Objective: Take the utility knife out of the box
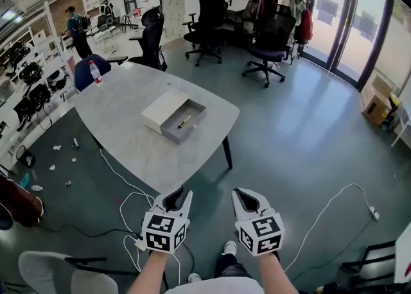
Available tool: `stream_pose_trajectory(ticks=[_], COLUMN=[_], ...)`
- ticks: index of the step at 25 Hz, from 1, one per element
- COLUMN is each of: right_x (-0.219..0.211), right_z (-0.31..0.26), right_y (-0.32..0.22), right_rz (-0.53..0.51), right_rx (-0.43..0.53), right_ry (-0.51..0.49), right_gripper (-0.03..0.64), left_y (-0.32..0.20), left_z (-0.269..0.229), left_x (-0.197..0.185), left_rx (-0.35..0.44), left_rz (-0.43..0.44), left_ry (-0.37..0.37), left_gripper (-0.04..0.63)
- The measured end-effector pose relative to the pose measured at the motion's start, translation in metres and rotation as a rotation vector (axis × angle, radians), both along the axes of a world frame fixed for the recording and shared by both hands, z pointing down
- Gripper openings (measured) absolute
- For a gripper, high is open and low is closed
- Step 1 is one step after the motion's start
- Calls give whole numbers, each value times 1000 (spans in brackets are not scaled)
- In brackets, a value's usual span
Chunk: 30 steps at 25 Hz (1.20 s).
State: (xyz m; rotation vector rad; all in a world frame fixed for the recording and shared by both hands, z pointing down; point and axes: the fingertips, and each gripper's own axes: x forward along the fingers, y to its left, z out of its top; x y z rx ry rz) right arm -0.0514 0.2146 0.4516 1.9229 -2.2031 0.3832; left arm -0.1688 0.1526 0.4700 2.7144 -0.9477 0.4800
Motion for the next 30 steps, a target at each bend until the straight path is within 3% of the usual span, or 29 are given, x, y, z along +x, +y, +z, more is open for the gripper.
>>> stream_pose_trajectory(ticks=[20,30], right_x=[98,122], right_z=[0,-6], right_y=[-107,-127], right_rz=[-178,-229], right_rx=[13,33], right_ry=[-21,-26], right_gripper=[5,5], left_y=[-93,-107], left_z=[-5,-9], left_x=[82,107], left_rx=[16,26], left_rz=[-204,-237], left_ry=[25,5], left_gripper=[207,247])
